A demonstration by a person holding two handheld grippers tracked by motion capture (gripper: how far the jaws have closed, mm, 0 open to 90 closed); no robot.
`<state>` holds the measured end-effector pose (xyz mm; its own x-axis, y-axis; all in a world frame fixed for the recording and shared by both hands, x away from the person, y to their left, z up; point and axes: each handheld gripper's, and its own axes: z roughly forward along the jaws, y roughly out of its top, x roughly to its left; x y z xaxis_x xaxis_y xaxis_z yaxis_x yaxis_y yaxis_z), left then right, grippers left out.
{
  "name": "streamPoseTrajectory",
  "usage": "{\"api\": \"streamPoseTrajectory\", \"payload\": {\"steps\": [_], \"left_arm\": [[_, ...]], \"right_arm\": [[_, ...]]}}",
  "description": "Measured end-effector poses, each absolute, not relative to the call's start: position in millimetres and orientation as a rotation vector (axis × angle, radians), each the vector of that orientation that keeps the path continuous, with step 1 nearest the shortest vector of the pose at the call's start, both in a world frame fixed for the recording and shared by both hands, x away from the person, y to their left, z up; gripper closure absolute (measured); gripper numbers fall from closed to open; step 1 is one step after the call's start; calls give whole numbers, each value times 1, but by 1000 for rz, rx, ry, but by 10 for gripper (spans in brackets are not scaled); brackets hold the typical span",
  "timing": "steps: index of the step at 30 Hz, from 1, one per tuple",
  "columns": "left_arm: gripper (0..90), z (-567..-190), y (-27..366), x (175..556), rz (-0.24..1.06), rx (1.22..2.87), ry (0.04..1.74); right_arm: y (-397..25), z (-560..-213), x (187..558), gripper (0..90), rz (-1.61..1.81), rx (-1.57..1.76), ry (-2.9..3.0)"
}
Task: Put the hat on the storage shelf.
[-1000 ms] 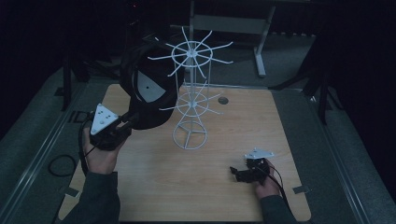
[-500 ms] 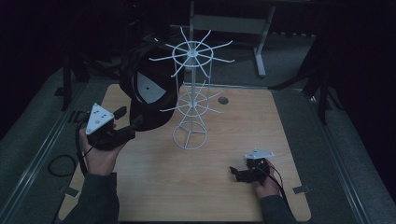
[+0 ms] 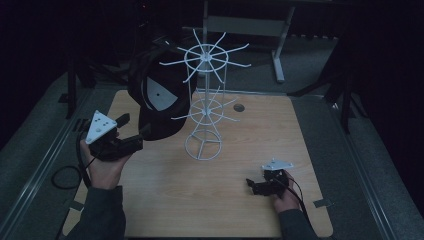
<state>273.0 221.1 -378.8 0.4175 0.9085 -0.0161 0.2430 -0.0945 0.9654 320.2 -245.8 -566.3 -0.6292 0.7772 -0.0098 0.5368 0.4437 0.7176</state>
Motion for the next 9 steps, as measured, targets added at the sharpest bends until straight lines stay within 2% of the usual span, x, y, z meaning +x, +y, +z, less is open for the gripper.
{"api": "streamPoseTrajectory", "payload": {"steps": [9], "left_arm": [[240, -382, 221, 273, 755, 1612, 1032]], "right_arm": [[-246, -566, 320, 117, 993, 1122, 2361]]}}
